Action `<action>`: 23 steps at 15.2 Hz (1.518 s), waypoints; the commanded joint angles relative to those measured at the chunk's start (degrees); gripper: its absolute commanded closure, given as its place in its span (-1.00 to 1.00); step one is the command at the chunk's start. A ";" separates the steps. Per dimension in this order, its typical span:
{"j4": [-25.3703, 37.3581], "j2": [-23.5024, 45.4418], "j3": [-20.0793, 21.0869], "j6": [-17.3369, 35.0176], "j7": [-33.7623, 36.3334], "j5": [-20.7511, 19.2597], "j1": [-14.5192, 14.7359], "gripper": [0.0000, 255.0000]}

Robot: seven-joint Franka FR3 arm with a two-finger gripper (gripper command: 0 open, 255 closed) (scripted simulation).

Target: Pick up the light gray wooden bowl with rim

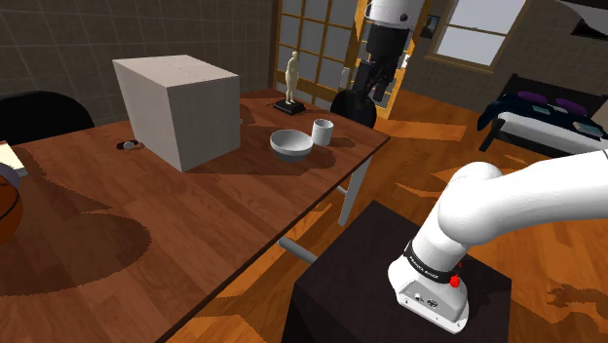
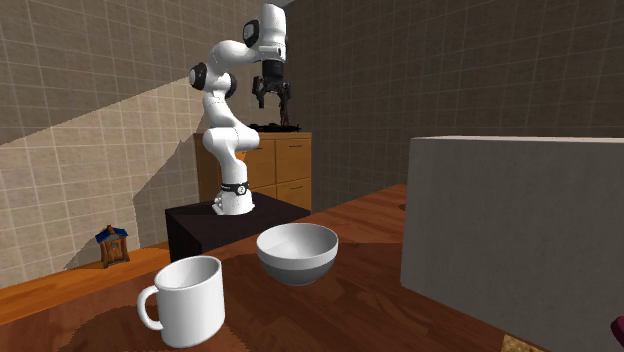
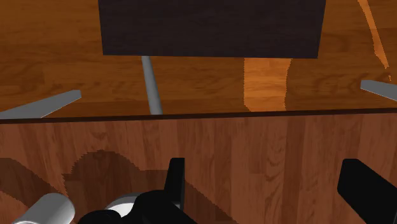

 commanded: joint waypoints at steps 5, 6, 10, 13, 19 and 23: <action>-1.50 5.88 -0.61 7.16 -1.48 -1.48 -0.54 -1.00; -1.68 7.51 -0.76 8.91 -1.81 -1.85 -0.68 -1.00; -1.59 14.54 -1.29 15.67 -2.96 -3.30 -1.30 -1.00; -0.68 20.29 -1.63 20.39 -3.67 -4.38 -1.79 -1.00; 3.26 32.61 -2.20 28.52 -4.71 -6.59 -2.75 -1.00; 7.43 41.17 -2.54 32.78 -5.18 -8.08 -3.31 -1.00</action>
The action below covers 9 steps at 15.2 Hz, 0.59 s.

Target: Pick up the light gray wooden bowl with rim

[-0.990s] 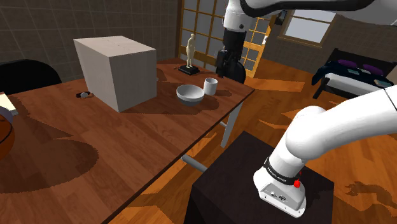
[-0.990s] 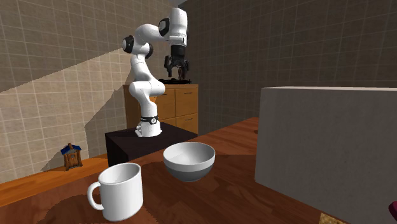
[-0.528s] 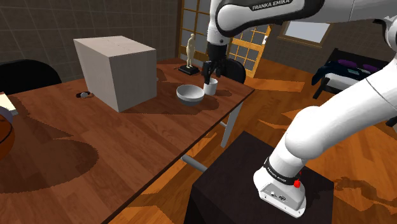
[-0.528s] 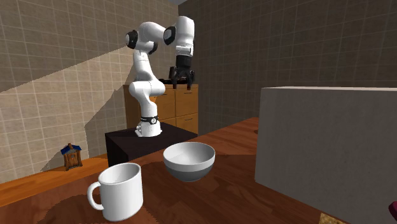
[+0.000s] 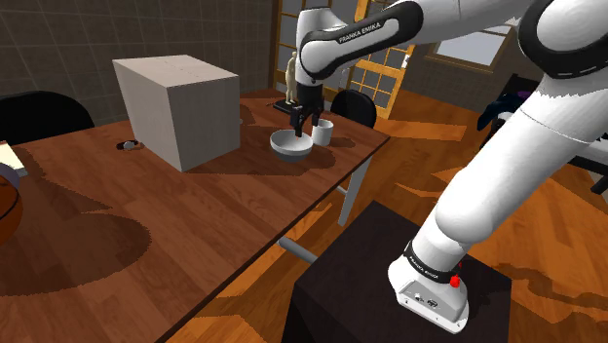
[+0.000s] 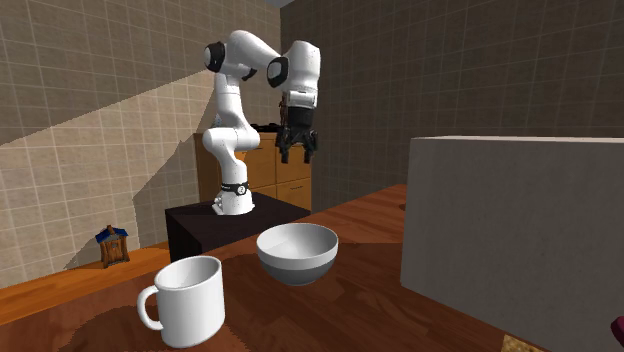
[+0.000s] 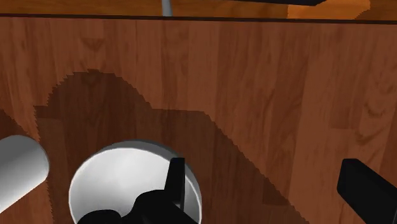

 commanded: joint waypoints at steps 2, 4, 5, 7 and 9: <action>4.22 6.85 -0.23 2.56 -0.30 -1.13 -0.34 -1.00; 7.05 11.21 -0.41 4.03 -0.49 -1.84 -0.54 -1.00; 8.58 13.40 -0.51 4.67 -0.59 -2.18 -0.62 -1.00; 11.86 17.81 -0.72 5.74 -0.80 -2.84 -0.75 -1.00; 15.45 22.25 -0.94 6.53 -1.04 -3.44 -0.85 -1.00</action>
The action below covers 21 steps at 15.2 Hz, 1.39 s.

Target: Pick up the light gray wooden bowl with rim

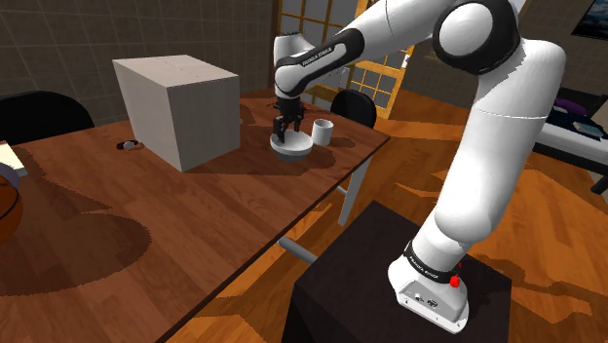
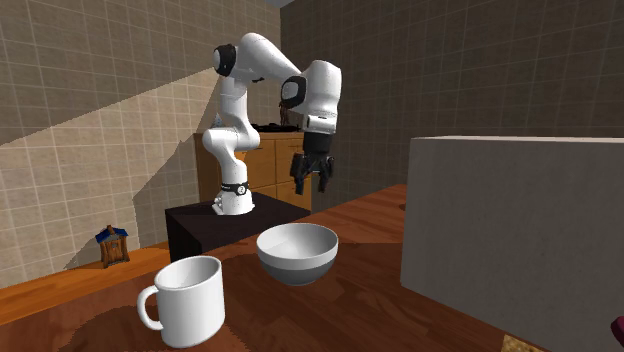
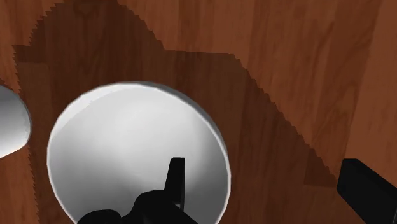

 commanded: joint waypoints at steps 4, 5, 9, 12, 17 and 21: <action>9.79 11.33 -0.54 1.48 -0.67 -1.35 -0.16 -1.00; 11.94 13.51 -0.65 1.49 -0.85 -1.54 -0.18 -1.00; 11.21 15.17 -0.77 3.85 -0.37 -1.83 -0.15 -1.00; 10.80 16.51 -0.87 5.58 0.00 -2.06 -0.13 -1.00; 10.53 16.69 -0.89 6.02 0.11 -2.12 -0.10 1.00; 10.52 16.69 -0.89 6.03 0.12 -2.13 -0.10 1.00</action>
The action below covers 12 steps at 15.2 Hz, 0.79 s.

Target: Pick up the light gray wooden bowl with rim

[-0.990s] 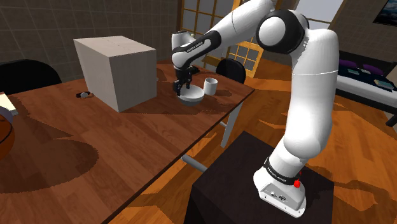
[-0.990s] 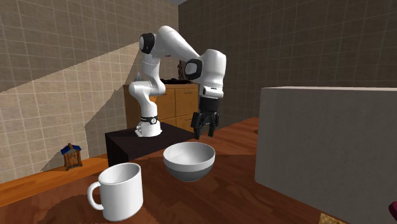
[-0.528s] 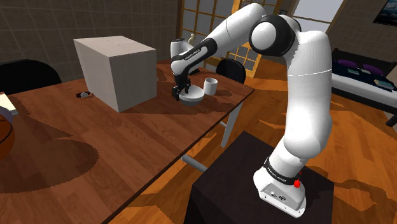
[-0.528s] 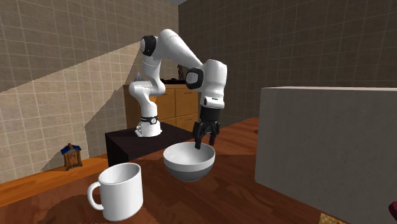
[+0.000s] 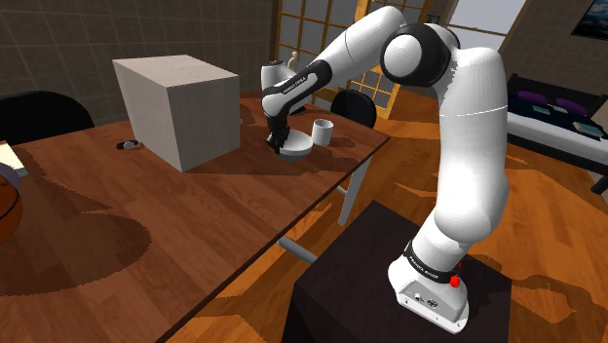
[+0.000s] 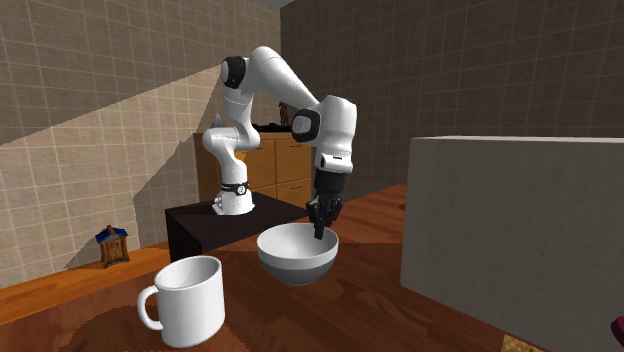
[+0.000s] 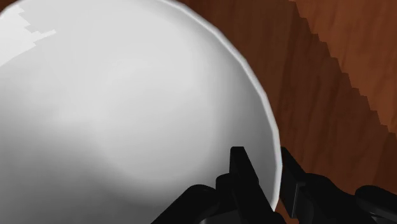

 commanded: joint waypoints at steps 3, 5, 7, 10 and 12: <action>0.00 0.05 -0.01 0.02 0.01 0.00 0.00 1.00; 0.30 -0.34 0.03 -0.66 -0.18 0.10 -0.04 1.00; 0.56 -1.24 0.10 -1.80 -0.42 0.25 -0.06 1.00; 1.09 -2.50 0.18 -3.57 -0.78 0.47 -0.08 1.00; 1.50 -3.31 0.24 -4.77 -1.02 0.61 -0.09 1.00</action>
